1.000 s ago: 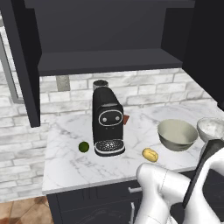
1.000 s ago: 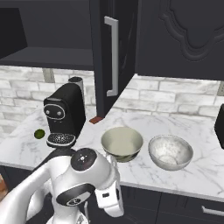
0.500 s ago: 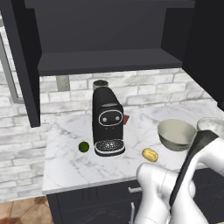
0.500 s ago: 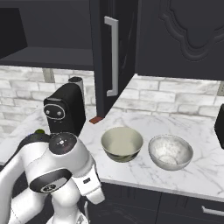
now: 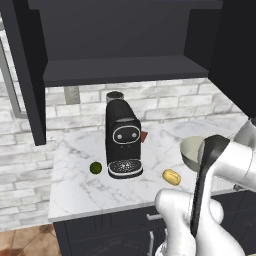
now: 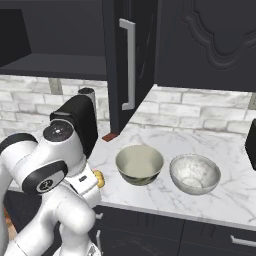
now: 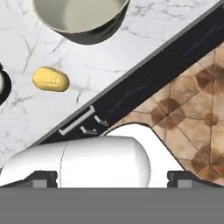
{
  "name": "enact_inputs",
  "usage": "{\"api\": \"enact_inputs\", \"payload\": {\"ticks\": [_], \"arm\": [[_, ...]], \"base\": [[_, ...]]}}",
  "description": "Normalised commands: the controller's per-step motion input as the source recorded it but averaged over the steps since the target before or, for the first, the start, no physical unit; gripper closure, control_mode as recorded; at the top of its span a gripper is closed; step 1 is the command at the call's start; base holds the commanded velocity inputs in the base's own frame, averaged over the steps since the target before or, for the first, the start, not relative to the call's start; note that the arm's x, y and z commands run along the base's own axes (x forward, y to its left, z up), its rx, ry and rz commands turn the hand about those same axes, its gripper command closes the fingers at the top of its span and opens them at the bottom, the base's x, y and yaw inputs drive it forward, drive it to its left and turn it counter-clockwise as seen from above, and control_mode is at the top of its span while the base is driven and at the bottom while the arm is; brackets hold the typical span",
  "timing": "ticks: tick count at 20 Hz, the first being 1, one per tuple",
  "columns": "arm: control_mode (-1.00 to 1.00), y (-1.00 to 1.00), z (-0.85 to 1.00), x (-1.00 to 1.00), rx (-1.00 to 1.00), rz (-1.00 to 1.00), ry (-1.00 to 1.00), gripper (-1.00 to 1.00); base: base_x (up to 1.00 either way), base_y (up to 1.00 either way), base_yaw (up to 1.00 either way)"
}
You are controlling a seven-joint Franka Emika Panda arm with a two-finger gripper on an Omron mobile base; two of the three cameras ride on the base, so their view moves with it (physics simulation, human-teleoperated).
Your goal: Pick both bowls and place them on the counter. Then place the lime in one bowl and place the potato in the other bowl.
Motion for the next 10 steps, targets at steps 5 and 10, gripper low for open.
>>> {"api": "enact_inputs", "payload": {"ticks": [5, 10], "arm": [[-1.00, 0.81, -0.19, 0.40, -0.03, 0.17, 0.05, -1.00], [-1.00, 0.61, -0.42, 0.30, -0.06, 0.05, 0.10, -1.00]], "base": [[0.00, 0.00, 0.00], [0.00, 0.00, 0.00]]}}
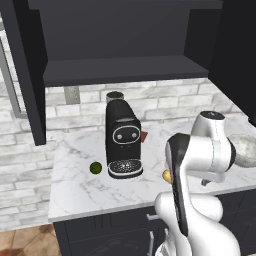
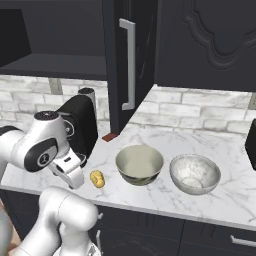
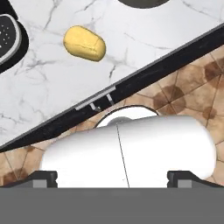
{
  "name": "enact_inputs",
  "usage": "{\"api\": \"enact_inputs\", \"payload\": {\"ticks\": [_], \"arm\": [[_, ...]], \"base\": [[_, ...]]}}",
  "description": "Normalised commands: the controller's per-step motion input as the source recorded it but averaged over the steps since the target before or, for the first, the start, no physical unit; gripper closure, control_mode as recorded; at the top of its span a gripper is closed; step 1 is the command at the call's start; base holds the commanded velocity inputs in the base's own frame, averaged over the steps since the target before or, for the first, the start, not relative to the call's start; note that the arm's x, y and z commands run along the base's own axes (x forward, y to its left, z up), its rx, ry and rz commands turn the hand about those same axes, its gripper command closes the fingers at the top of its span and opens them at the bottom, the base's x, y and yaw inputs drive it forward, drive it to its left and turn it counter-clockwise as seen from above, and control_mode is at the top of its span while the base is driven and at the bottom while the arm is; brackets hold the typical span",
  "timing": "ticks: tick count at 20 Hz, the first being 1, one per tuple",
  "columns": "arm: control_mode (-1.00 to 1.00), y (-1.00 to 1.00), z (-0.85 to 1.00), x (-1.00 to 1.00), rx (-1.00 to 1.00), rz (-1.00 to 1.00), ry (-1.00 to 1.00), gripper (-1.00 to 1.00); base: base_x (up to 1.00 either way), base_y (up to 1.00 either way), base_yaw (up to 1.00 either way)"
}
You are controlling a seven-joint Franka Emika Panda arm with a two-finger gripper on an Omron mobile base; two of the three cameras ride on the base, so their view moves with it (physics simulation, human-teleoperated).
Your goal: Pick both bowls and place them on the counter. Then place the lime in one bowl and place the potato in the other bowl.
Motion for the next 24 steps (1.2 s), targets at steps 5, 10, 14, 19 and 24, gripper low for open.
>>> {"api": "enact_inputs", "payload": {"ticks": [5, 10, 14, 19, 24], "arm": [[-1.00, 0.16, -0.36, 0.26, -0.07, 0.00, 0.05, -1.00], [-1.00, 0.11, -0.18, 0.65, -0.01, 0.03, 0.00, -1.00], [-1.00, 0.00, -0.12, 0.43, 0.00, 0.08, 0.00, -1.00], [-1.00, -0.04, -0.11, 0.26, -0.01, 0.09, 0.00, -1.00], [-1.00, -0.01, -0.11, 0.24, -0.03, 0.11, 0.00, -1.00]], "base": [[0.00, 0.00, 0.00], [0.00, 0.00, 0.00], [0.00, 0.00, 0.00], [0.00, 0.00, 0.00], [0.00, 0.00, 0.00]]}}
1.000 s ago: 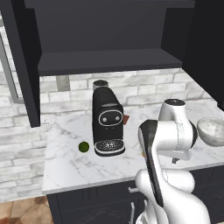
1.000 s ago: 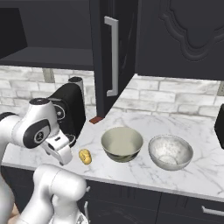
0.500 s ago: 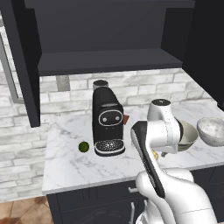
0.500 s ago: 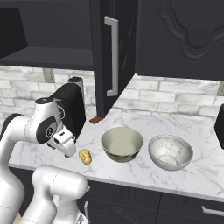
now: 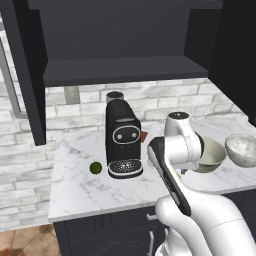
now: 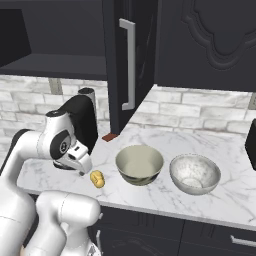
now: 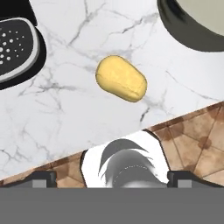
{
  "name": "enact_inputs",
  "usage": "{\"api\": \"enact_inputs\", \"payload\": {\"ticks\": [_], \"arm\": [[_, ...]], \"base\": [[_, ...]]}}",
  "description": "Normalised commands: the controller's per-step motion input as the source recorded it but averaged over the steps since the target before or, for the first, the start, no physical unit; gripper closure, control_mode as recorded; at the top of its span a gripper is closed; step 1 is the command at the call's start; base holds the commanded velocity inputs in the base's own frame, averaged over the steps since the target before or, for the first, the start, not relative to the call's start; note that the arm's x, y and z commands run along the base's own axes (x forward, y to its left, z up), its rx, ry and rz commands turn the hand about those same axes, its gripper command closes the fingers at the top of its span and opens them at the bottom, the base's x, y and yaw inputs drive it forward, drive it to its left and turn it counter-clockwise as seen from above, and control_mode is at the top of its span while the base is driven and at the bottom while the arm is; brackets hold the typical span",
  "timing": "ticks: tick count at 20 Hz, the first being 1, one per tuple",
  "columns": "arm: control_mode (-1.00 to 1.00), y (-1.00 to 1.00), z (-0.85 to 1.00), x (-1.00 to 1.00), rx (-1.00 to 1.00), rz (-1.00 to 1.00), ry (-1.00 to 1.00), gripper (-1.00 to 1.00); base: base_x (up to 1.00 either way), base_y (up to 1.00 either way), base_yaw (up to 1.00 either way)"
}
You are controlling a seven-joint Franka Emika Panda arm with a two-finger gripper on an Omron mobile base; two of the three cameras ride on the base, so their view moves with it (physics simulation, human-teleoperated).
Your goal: Pick both bowls and place them on the counter. Then place the lime in one bowl and place the potato in the other bowl.
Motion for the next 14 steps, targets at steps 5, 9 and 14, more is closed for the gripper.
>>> {"api": "enact_inputs", "payload": {"ticks": [5, 9, 14], "arm": [[-1.00, -0.04, -0.09, 0.11, -0.03, 0.10, 0.00, -1.00], [-1.00, -0.01, -0.09, 0.09, -0.03, 0.09, 0.00, -1.00], [-1.00, 0.00, -0.22, 0.17, -0.07, 0.11, 0.00, -1.00]], "base": [[0.00, 0.00, 0.00], [0.00, 0.00, 0.00], [0.00, 0.00, 0.00]]}}
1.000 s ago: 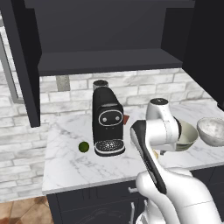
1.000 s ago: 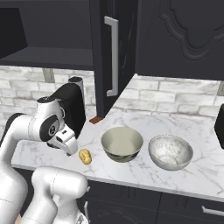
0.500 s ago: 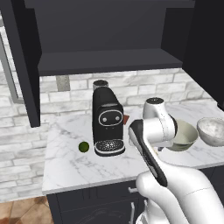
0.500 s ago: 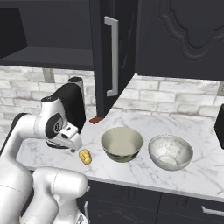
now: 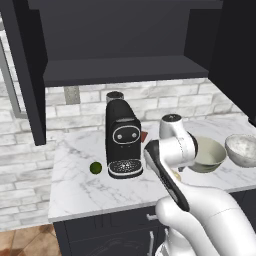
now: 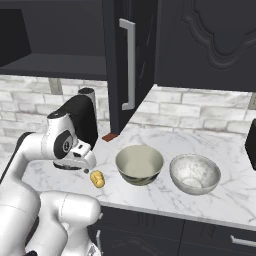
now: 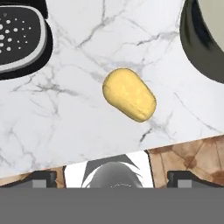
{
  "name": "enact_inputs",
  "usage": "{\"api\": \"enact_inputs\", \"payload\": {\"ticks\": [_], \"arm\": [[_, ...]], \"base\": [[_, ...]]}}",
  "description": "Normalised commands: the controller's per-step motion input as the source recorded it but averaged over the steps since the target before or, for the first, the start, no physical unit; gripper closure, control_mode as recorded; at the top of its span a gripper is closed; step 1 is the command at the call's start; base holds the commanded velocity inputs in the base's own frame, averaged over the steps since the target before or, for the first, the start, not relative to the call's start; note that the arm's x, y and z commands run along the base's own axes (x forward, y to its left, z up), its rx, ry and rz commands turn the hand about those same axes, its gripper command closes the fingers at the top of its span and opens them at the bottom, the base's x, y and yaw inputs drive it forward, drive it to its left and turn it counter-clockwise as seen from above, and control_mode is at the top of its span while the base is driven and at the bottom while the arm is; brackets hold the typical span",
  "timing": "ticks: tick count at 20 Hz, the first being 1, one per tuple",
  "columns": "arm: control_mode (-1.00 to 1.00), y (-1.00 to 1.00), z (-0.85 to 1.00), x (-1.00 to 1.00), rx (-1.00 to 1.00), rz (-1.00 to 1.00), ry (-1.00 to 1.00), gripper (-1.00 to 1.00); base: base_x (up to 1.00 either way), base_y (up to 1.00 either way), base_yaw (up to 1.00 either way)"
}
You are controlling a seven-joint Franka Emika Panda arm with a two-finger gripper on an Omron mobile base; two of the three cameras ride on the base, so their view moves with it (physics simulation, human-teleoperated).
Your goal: Pick both bowls and place them on the counter. Then place the lime in one bowl and place the potato in the other bowl.
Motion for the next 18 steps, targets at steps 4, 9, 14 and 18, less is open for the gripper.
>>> {"api": "enact_inputs", "payload": {"ticks": [4, 9, 14, 18], "arm": [[-1.00, -0.05, -0.26, 0.20, -0.10, 0.12, 0.00, -1.00], [-1.00, -0.06, -0.16, 0.18, -0.08, 0.11, 0.01, -1.00], [-1.00, -0.02, -0.05, 0.12, -0.04, 0.11, 0.03, -1.00], [-1.00, -0.10, -0.16, 0.12, -0.01, 0.10, 0.03, -1.00]], "base": [[0.00, 0.00, 0.00], [0.00, 0.00, 0.00], [0.00, 0.00, 0.00], [0.00, 0.00, 0.00]]}}
